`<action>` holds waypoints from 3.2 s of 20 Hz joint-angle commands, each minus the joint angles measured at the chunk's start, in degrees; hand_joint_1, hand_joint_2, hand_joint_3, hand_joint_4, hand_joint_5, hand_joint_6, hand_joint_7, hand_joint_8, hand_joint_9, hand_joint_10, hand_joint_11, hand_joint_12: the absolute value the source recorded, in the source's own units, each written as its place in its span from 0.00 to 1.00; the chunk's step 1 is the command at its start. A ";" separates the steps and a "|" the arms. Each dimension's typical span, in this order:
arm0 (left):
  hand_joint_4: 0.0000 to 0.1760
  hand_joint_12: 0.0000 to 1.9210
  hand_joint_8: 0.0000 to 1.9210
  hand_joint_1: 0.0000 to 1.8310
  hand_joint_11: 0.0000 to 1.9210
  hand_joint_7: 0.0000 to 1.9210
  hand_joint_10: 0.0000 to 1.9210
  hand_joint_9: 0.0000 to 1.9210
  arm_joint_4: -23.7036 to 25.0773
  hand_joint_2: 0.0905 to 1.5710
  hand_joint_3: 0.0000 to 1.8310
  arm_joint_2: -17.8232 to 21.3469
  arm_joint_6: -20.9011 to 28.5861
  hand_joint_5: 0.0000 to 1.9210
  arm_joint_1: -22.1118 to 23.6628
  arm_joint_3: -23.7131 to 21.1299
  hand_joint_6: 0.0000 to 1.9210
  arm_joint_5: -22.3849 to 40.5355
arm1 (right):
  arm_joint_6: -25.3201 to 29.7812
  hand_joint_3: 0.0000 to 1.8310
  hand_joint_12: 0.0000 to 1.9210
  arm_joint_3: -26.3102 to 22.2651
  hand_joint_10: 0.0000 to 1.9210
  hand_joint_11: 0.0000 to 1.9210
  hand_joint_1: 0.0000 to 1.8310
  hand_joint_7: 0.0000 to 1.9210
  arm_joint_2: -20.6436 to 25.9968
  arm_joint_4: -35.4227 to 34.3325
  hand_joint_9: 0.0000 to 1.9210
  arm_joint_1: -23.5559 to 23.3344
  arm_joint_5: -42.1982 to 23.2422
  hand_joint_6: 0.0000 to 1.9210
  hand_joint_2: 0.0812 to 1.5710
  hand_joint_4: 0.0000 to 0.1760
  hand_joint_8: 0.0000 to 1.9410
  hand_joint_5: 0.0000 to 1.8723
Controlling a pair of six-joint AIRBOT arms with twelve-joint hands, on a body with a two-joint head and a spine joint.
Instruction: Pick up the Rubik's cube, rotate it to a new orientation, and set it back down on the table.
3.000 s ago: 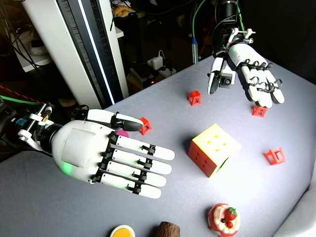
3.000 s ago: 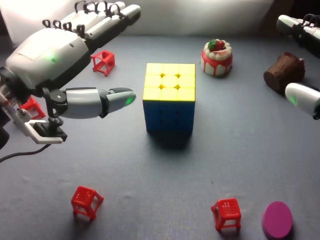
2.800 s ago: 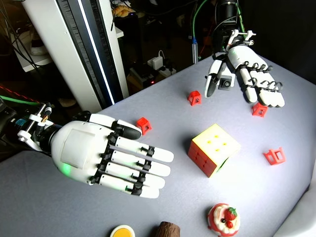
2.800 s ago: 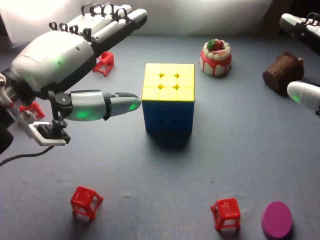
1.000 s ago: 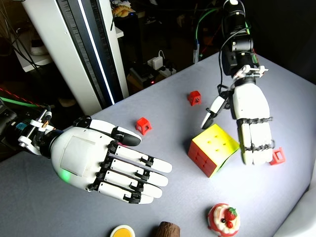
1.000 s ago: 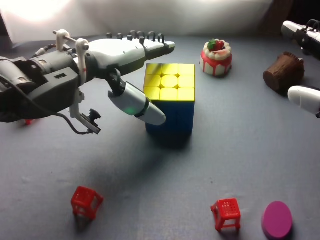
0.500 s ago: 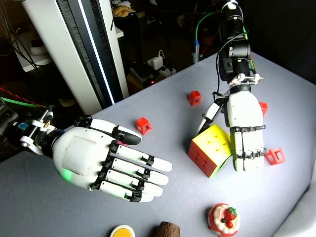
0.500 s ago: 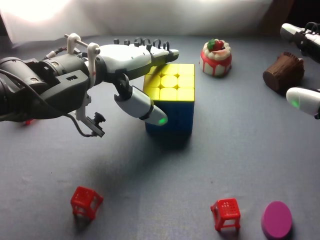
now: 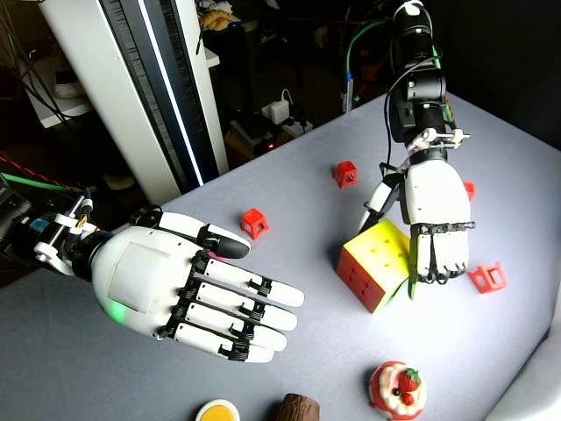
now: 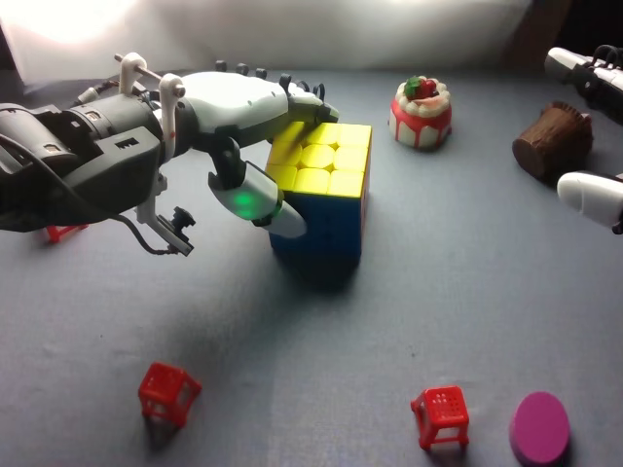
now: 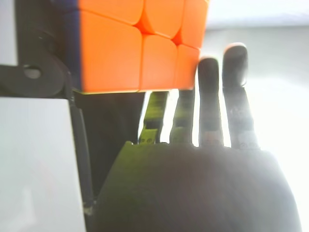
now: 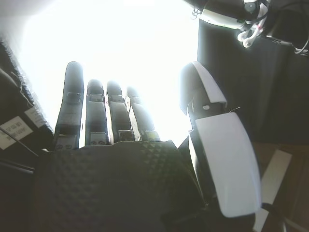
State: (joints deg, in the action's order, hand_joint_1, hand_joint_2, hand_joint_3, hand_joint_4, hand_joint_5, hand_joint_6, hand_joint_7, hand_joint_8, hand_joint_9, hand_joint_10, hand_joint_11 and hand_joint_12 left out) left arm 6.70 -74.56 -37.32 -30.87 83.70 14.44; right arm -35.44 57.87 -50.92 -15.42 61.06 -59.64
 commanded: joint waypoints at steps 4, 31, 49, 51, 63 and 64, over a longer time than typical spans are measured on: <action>0.00 1.00 0.87 0.60 0.35 0.28 1.00 0.29 -0.52 0.68 0.00 0.91 -0.53 0.41 0.82 -1.18 0.06 7.64 | 0.34 0.00 0.36 0.20 0.00 0.00 0.31 0.00 -0.10 -0.08 0.00 -0.43 -7.22 0.00 0.85 0.00 0.00 0.00; 0.00 1.00 1.00 0.64 0.69 0.52 1.00 0.66 4.15 0.36 0.80 11.41 2.42 0.43 -2.88 -13.19 1.00 38.11 | 0.34 0.00 0.53 14.53 0.30 0.00 0.02 0.09 -12.10 15.98 0.00 -8.73 -10.69 0.13 0.88 0.00 0.00 0.00; 0.00 1.00 0.92 0.67 0.67 0.50 1.00 0.63 5.57 0.42 0.62 12.71 1.39 0.39 -2.52 -14.80 0.84 43.33 | 0.34 0.00 0.02 17.40 0.00 0.03 0.00 0.00 -16.16 21.08 0.00 -10.43 -8.44 0.00 0.89 0.00 0.00 0.00; 0.00 1.00 0.97 0.66 0.61 0.43 1.00 0.55 5.34 0.49 0.51 12.74 1.27 0.40 -2.57 -14.82 0.73 43.72 | 0.34 0.00 0.28 17.39 0.00 0.00 0.00 0.00 -16.25 21.64 0.00 -10.43 -8.44 0.00 0.90 0.00 0.00 0.00; 0.00 1.00 0.95 0.67 0.49 0.35 1.00 0.37 4.48 0.48 0.55 12.98 0.54 0.45 -2.59 -14.90 0.81 43.91 | 0.34 0.00 0.92 15.42 0.62 0.00 0.00 0.07 -16.24 24.66 0.00 -10.43 -9.54 0.00 0.90 0.00 0.01 0.01; 0.00 1.00 0.93 0.65 0.48 0.32 1.00 0.35 4.44 0.51 0.50 12.98 0.53 0.46 -2.60 -14.90 0.81 43.96 | 0.34 0.00 0.96 15.21 0.67 0.00 0.00 0.10 -16.23 24.67 0.00 -10.40 -9.66 0.00 0.90 0.00 0.02 0.02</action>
State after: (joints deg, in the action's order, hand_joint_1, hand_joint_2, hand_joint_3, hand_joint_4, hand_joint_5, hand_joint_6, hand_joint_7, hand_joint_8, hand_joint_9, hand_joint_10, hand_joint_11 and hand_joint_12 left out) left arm 13.50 -61.73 -37.04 -34.52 69.08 49.41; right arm -35.48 73.52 -66.92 9.10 51.64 -61.45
